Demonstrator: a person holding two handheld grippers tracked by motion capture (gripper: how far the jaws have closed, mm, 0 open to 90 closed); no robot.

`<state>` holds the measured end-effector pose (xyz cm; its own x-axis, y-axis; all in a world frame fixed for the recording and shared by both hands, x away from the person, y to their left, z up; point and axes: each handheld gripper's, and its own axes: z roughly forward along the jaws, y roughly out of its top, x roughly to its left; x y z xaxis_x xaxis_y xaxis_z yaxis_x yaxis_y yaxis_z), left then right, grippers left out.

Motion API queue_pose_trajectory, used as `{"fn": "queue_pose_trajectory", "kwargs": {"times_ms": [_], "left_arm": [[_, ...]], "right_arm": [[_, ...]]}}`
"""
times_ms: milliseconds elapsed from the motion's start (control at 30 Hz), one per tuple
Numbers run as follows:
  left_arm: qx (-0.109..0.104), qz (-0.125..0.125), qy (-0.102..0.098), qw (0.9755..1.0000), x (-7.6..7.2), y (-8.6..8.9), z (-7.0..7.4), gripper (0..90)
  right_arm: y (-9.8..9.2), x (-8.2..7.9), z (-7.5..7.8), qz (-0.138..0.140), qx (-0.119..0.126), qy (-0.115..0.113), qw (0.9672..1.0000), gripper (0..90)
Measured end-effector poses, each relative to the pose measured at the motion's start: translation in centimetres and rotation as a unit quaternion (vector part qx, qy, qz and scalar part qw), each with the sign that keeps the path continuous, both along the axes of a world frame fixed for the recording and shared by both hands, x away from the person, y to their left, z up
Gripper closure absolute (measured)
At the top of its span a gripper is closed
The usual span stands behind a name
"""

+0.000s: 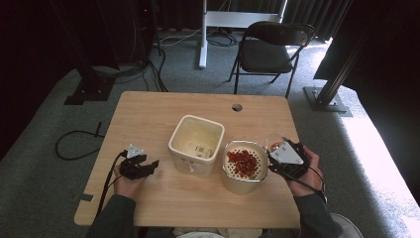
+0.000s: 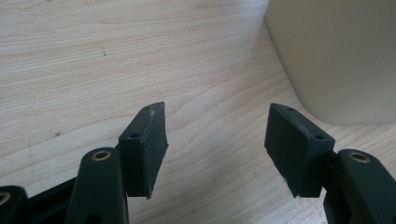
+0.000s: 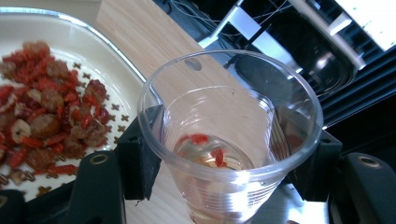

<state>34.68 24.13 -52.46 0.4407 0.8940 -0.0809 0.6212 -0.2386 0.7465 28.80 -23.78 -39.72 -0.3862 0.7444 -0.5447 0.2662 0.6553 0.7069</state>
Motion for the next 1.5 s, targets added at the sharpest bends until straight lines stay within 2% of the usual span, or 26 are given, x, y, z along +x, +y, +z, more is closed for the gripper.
{"fn": "queue_pose_trajectory", "kwargs": {"times_ms": [33,167,267,367,533,567,600,733,800,933,1000,1167,1200,1233,1300,1333,1467,1500], "left_arm": [[0.000,0.001,0.000,1.0000,0.0,0.0,0.0,39.4],[0.000,0.001,0.000,1.0000,0.0,0.0,0.0,39.4],[0.000,0.001,0.000,1.0000,0.0,0.0,0.0,39.4],[0.000,0.001,0.000,1.0000,0.0,0.0,0.0,39.4],[0.000,0.002,0.000,1.0000,0.0,0.0,0.0,39.4],[0.000,0.002,0.000,1.0000,0.0,0.0,0.0,39.4],[0.000,0.001,0.000,1.0000,0.0,0.0,0.0,39.4],[0.000,0.000,0.000,1.0000,0.0,0.0,0.0,39.4],[0.000,0.001,0.000,1.0000,0.0,0.0,0.0,39.4],[-0.001,0.001,-0.001,1.0000,0.0,0.0,0.0,39.4],[0.000,0.001,0.000,1.0000,0.0,0.0,0.0,39.4],[-0.001,0.001,-0.001,1.0000,0.0,0.0,0.1,39.4],[0.000,0.001,-0.002,1.0000,0.0,0.0,0.1,39.4],[-0.001,0.001,-0.002,1.0000,0.0,0.0,0.1,39.4],[-0.001,0.001,-0.001,1.0000,0.0,0.0,0.1,39.4],[-0.001,0.001,-0.001,1.0000,0.0,0.0,0.1,39.4],[-0.001,0.001,-0.001,1.0000,0.0,0.0,0.1,39.5],[0.000,0.000,-0.002,1.0000,0.0,0.0,0.1,39.4]], "right_arm": [[0.6,0.0,0.1,0.006,-0.029,-0.006,0.9995,35.4],[1.5,0.0,0.1,0.012,-0.067,-0.015,0.9976,35.2],[1.8,0.0,0.1,0.016,-0.088,-0.020,0.9958,35.2],[2.0,0.0,0.1,0.018,-0.098,-0.021,0.9948,35.2],[2.1,0.1,-0.2,0.007,-0.131,-0.022,0.9911,35.2],[2.1,0.1,-0.2,0.007,-0.131,-0.022,0.9911,35.2],[2.6,0.0,-0.5,0.007,-0.163,-0.028,0.9862,35.2],[3.2,-0.2,-0.7,0.012,-0.214,-0.036,0.9762,35.1],[3.5,-0.2,-0.7,0.014,-0.229,-0.039,0.9725,35.1],[4.2,-0.5,-0.8,0.020,-0.264,-0.048,0.9631,35.1],[4.7,-0.8,-0.8,0.024,-0.283,-0.053,0.9573,34.9],[5.5,-1.2,-1.3,0.033,-0.337,-0.066,0.9385,34.7],[5.6,-1.2,-1.4,0.032,-0.344,-0.068,0.9360,34.7],[5.7,-1.3,-1.5,0.031,-0.355,-0.072,0.9316,34.7],[5.8,-1.4,-1.5,0.035,-0.368,-0.076,0.9259,34.7],[5.9,-1.4,-1.6,0.034,-0.372,-0.076,0.9245,34.7],[6.0,-1.5,-1.7,0.035,-0.395,-0.085,0.9142,34.7],[6.1,-1.6,-1.8,0.036,-0.402,-0.088,0.9108,34.7]]}}
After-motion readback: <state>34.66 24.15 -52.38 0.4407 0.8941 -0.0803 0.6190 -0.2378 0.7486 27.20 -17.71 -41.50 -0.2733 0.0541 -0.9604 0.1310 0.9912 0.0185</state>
